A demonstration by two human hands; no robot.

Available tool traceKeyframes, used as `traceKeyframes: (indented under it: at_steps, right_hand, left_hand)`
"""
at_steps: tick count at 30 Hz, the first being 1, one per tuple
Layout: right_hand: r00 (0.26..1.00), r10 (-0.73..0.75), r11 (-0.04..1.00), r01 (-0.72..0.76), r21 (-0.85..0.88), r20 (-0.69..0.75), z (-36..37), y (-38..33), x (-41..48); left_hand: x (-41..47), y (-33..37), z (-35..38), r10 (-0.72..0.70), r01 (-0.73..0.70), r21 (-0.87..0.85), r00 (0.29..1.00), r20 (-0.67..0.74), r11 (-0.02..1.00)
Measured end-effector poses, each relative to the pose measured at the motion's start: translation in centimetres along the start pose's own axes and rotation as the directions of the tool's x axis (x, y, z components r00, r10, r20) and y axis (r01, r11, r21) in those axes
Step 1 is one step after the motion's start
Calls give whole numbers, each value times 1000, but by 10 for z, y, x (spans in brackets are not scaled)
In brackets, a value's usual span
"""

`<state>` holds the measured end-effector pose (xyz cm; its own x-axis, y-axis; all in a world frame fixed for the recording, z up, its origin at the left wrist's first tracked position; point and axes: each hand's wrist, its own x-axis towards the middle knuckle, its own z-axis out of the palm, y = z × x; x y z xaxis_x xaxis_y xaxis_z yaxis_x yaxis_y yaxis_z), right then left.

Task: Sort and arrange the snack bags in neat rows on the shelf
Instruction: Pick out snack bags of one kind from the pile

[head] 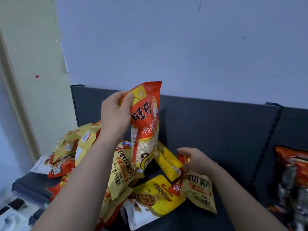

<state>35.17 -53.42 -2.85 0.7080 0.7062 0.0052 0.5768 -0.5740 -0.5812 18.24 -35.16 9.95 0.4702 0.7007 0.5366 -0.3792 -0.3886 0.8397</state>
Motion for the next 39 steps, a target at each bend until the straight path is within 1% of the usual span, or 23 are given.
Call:
traceKeyframes:
  at_steps: [2, 4, 5, 10, 12, 15, 17, 18, 20, 21, 22, 23, 25, 28, 30, 32, 36, 38, 39]
  right_hand:
    - [998, -18, 967, 32, 254, -56, -12, -4, -7]
    - [994, -41, 859, 85, 505, -96, -22, -10, -17]
    - [993, -45, 806, 102, 583, -112, -26, -14, -23]
    - [990, -95, 659, 138, 739, -100, -33, -20, -59]
    - [991, -51, 647, 125, 753, -120, -34, -14, -76]
    - [975, 97, 658, 89, 748, -201, -36, 3, -100]
    - [955, 184, 672, 51, 739, -233, -35, 17, -112]
    - [943, 218, 669, 42, 742, -250, -35, 24, -119]
    - [916, 272, 657, 49, 753, -296, -36, 41, -131]
    - [896, 301, 657, 53, 752, -326, -37, 50, -136]
    - [873, 328, 664, 58, 745, -360, -39, 59, -141]
    - [849, 354, 682, 53, 729, -393, -41, 67, -145]
    - [800, 390, 744, 17, 667, -455, -43, 86, -149]
    - [756, 402, 809, -28, 588, -516, -42, 113, -152]
    - [758, 401, 809, -30, 587, -515, -39, 129, -150]
    - [762, 396, 806, -19, 592, -513, -35, 141, -143]
    - [764, 358, 817, 22, 577, -536, -30, 161, -116]
    - [793, 346, 809, 18, 588, -501, -26, 171, -102]
    - [809, 354, 801, -3, 598, -470, -22, 178, -96]
  left_hand:
    - [-2, 4, 4, 13, -11, -43, 999, 45, 999]
    - [-6, 6, 11, 33, -25, -70, 994, 109, 997]
    - [-9, 6, 15, 33, -22, -82, 990, 138, 996]
    - [-26, -1, 44, -50, 106, -186, 958, 283, 977]
    - [-35, -1, 60, -86, 170, -239, 942, 324, 956]
    - [-51, -5, 89, -161, 271, -286, 920, 357, 919]
    - [-66, -16, 108, -210, 348, -278, 880, 425, 895]
    - [-76, -24, 118, -237, 397, -248, 837, 494, 884]
    - [-101, -42, 135, -298, 470, -120, 714, 633, 874]
    - [-115, -51, 144, -319, 471, -38, 653, 687, 882]
    - [-129, -59, 153, -325, 440, 30, 612, 721, 897]
    - [-140, -67, 163, -320, 393, 77, 602, 732, 916]
    - [-156, -79, 181, -298, 326, 109, 614, 731, 939]
    - [-169, -94, 206, -306, 392, 75, 568, 764, 917]
    - [-175, -103, 220, -331, 450, 60, 553, 764, 891]
    - [-179, -112, 232, -356, 483, 57, 557, 750, 874]
    - [-180, -131, 253, -343, 413, 78, 620, 706, 907]
    - [-179, -141, 260, -344, 381, 103, 644, 684, 919]
    - [-181, -146, 261, -358, 367, 138, 642, 678, 920]
